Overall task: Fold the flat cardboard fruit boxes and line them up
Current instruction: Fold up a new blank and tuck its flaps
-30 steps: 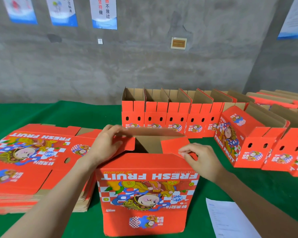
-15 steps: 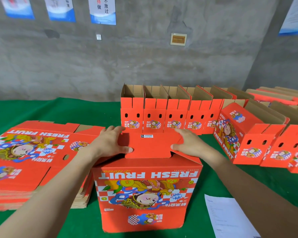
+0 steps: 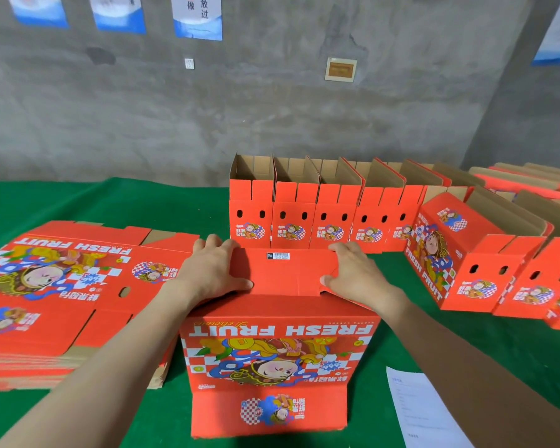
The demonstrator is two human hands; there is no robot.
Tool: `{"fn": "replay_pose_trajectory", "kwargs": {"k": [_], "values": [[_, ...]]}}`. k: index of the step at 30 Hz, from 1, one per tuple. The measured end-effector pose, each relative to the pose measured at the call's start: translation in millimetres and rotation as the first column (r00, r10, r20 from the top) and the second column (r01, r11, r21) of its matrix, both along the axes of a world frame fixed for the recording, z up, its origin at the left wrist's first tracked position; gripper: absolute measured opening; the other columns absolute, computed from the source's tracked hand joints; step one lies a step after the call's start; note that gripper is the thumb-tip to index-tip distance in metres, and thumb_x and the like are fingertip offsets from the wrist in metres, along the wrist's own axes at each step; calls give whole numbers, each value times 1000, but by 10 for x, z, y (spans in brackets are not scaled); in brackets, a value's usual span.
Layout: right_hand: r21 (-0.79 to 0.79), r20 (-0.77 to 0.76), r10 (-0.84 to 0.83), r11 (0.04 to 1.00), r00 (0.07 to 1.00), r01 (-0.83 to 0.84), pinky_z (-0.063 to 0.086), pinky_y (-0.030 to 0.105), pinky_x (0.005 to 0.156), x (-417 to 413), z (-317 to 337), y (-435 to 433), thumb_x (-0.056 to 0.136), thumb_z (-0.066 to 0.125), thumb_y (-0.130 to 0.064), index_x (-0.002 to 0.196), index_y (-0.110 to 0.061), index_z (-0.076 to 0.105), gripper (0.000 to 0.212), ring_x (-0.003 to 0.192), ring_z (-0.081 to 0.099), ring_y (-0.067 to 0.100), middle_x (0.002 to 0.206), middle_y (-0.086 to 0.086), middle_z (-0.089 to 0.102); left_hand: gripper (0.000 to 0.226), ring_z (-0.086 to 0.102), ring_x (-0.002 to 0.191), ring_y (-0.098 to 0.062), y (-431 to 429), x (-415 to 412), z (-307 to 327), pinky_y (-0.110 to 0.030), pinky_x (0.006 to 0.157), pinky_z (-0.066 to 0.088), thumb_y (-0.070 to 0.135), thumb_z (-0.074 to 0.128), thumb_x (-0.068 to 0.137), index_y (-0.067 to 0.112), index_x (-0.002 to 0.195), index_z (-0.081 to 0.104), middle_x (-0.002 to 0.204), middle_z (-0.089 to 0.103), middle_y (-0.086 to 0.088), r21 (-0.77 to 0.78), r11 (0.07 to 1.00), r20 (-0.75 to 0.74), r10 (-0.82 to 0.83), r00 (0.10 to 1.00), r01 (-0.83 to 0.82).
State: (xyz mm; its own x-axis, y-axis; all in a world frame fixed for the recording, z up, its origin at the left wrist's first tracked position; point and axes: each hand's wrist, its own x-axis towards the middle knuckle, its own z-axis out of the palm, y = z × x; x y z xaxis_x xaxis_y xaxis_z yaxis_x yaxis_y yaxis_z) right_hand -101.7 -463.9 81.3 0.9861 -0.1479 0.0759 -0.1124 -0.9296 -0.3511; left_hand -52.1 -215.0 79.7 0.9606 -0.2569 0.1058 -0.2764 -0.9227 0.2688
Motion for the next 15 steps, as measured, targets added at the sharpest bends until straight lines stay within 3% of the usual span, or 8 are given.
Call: {"fn": "replay_pose_trajectory", "kwargs": {"k": [5, 10, 11, 13, 15], "values": [[42, 15, 24, 999, 1000, -24, 38, 37, 99, 15, 9, -53, 85, 66, -36, 143, -23, 34, 67, 126, 45, 27, 143, 2, 34, 84, 35, 122, -30, 13, 38, 23, -41, 102, 36, 57, 76, 66, 26, 136, 42, 127, 42, -8, -29, 999, -16, -14, 1000, 14], [410, 39, 18, 911, 999, -33, 30, 32, 102, -13, 19, -251, 81, 72, -35, 143, -32, 35, 73, 137, 31, 17, 151, -2, 30, 87, 47, 121, -24, 247, 98, 106, -32, 103, 38, 45, 81, 67, 19, 141, 42, 133, 44, -9, -398, 914, -131, 25, 991, -76], [500, 23, -11, 866, 1000, -2, 29, 35, 105, -28, -5, -298, 82, 71, -39, 145, -32, 30, 75, 140, 28, 18, 153, -2, 28, 83, 52, 114, -21, 327, 103, 90, -32, 96, 44, 44, 79, 70, 19, 139, 42, 131, 49, -6, -477, 870, -189, 38, 981, -125], [646, -95, -81, 753, 992, 123, 26, 43, 110, -74, -87, -378, 85, 56, -59, 149, -30, 24, 77, 142, 26, 21, 156, -1, 24, 58, 62, 85, -16, 477, 70, 45, -28, 68, 49, 54, 68, 76, 30, 126, 49, 104, 64, 2, -540, 807, -348, 42, 937, -237], [731, -282, -136, 610, 950, 305, 41, 47, 100, -121, -211, -458, 85, 36, -72, 145, -24, 34, 77, 125, 50, 24, 143, 4, 45, 45, 63, 58, -15, 570, 13, 5, -21, 50, 46, 69, 52, 76, 35, 105, 56, 75, 68, 3, -514, 800, -504, 11, 863, -310]]}}
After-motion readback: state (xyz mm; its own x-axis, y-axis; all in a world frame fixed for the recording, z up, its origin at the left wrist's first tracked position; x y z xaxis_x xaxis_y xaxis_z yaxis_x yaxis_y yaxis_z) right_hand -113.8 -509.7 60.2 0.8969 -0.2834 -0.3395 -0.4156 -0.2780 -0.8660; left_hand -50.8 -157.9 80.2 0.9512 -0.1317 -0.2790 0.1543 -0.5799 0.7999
